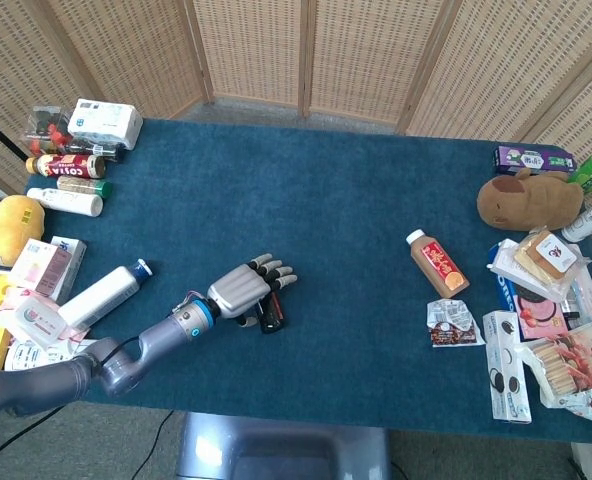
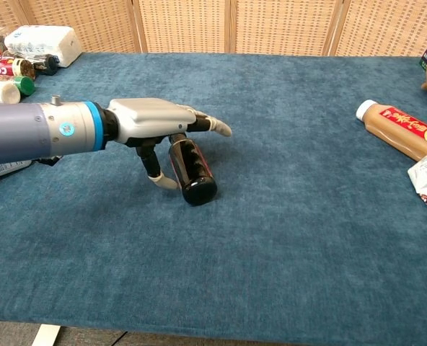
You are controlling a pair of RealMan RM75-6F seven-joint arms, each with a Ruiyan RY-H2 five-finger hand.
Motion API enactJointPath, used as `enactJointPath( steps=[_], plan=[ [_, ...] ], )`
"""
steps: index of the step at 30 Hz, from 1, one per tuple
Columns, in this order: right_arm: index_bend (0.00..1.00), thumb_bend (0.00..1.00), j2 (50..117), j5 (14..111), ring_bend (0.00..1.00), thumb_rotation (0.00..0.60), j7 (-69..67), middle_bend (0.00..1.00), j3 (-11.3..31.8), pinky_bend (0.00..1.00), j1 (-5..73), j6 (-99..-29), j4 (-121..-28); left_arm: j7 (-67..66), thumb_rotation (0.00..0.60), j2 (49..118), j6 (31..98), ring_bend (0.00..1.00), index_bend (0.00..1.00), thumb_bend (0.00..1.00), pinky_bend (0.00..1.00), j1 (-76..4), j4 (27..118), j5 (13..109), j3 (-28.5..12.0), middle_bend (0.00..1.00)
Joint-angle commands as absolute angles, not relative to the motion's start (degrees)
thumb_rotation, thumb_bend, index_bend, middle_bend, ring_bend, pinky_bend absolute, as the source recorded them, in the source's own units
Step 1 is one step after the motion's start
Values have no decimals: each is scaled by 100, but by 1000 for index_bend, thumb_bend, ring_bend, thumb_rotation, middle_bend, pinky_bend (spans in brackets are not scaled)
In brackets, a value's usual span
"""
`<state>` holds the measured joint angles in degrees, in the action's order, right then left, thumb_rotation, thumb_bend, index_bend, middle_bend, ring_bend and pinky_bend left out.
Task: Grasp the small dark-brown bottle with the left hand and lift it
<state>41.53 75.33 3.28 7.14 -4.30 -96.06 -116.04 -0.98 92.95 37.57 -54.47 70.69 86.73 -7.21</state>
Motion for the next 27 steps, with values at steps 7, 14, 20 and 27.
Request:
enactJointPath(
  steps=[7, 14, 20, 27],
  plan=[
    [0, 1, 4152, 7514, 0, 473, 245, 45, 724, 0, -484, -9630, -11589, -537, 600, 9738, 3562, 467, 527, 271, 19, -5701, 6553, 8281, -765, 487],
    [0, 1, 4146, 7474, 0, 476, 181, 45, 755, 0, -480, -9596, -11572, -803, 600, 9861, 3778, 800, 755, 271, 420, -5658, 6419, 8035, -804, 763],
    [0, 0, 4211, 7447, 0, 473, 132, 45, 764, 0, -442, -9493, -11500, -860, 600, 9738, 4117, 813, 752, 271, 447, -5445, 6575, 7783, -864, 767],
    [0, 0, 4353, 7510, 0, 473, 102, 45, 768, 0, -359, -9367, -11381, -610, 600, 9091, 4725, 808, 745, 270, 447, -5068, 7328, 7498, -1116, 761]
  ],
)
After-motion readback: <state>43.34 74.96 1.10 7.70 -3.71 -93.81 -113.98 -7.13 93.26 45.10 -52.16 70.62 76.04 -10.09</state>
